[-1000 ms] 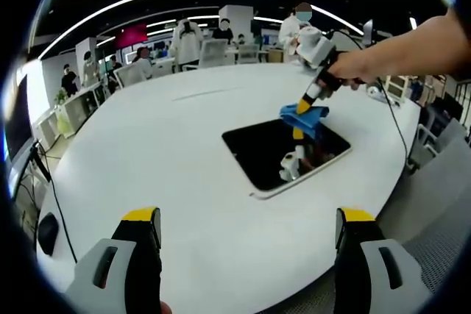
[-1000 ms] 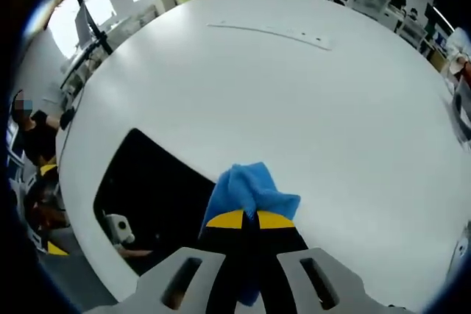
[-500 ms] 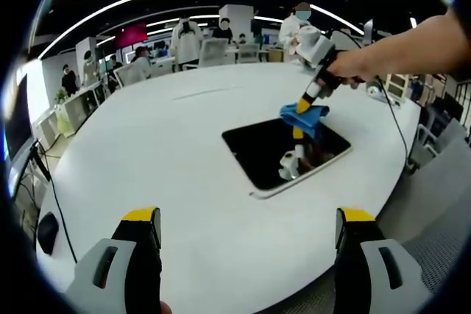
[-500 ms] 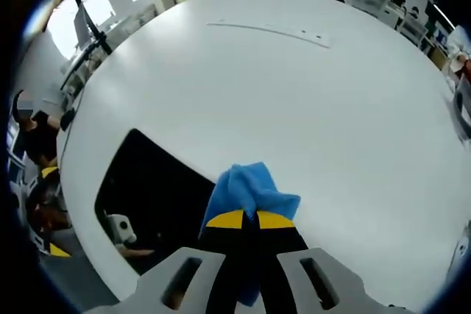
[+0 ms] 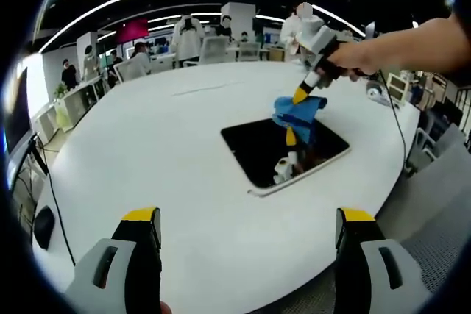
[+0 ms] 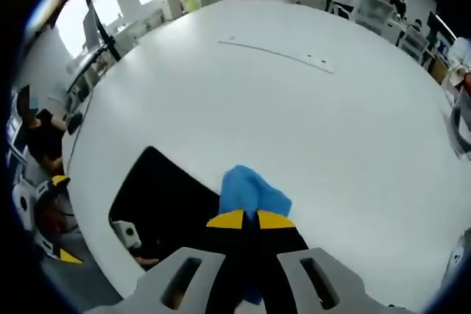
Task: Wipe the mirror surface with the cleaning cloth until all visible marks leave the cleaned area.
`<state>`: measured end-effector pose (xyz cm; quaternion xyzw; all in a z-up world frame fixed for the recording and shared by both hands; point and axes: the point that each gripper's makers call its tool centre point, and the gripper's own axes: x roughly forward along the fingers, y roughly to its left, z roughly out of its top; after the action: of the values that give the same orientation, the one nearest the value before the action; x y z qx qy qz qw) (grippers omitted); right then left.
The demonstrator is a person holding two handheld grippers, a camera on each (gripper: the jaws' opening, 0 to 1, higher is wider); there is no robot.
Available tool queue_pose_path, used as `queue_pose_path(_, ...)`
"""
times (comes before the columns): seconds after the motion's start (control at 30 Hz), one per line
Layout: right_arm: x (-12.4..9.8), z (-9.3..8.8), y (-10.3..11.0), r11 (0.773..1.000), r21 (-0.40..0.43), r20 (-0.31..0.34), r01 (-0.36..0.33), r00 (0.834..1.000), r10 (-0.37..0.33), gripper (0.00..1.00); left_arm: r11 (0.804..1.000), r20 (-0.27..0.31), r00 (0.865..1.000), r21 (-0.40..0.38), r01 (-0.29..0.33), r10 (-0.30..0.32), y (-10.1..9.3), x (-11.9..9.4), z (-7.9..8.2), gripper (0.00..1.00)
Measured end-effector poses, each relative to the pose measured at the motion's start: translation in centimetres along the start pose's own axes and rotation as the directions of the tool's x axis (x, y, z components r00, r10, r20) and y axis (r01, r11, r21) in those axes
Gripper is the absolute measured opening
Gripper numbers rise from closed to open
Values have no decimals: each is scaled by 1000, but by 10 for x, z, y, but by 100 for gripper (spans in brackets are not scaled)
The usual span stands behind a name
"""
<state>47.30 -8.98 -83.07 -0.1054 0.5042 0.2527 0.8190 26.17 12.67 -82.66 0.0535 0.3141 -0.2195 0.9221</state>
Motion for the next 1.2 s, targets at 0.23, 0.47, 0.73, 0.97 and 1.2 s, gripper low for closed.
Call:
queue_pose_path(0.23,-21,14,8,1000,-2,23,-2,1000,2,0,1000,4,1000,-4,-6,6,1,-2,1,99)
queue_pose_path(0.47,-32,6,2,1000,2,15,12,1000,-12,0,1000,6,1000,-3,7,-7,-1,-1,0,99)
queue_pose_path(0.73,-50,-4,-5,1000,18,30,18,999,-18,0,1000,4,1000,-6,8,-8,-2,-1,0,99)
queue_pose_path(0.97,-69,-10,-16,998,58,49,12,999,-15,0,1000,-2,1000,1,17,-17,-4,0,-1,99)
queue_pose_path(1.2,-84,-21,-36,997,77,51,29,998,-33,0,1000,-4,1000,7,22,-22,-5,0,-1,99)
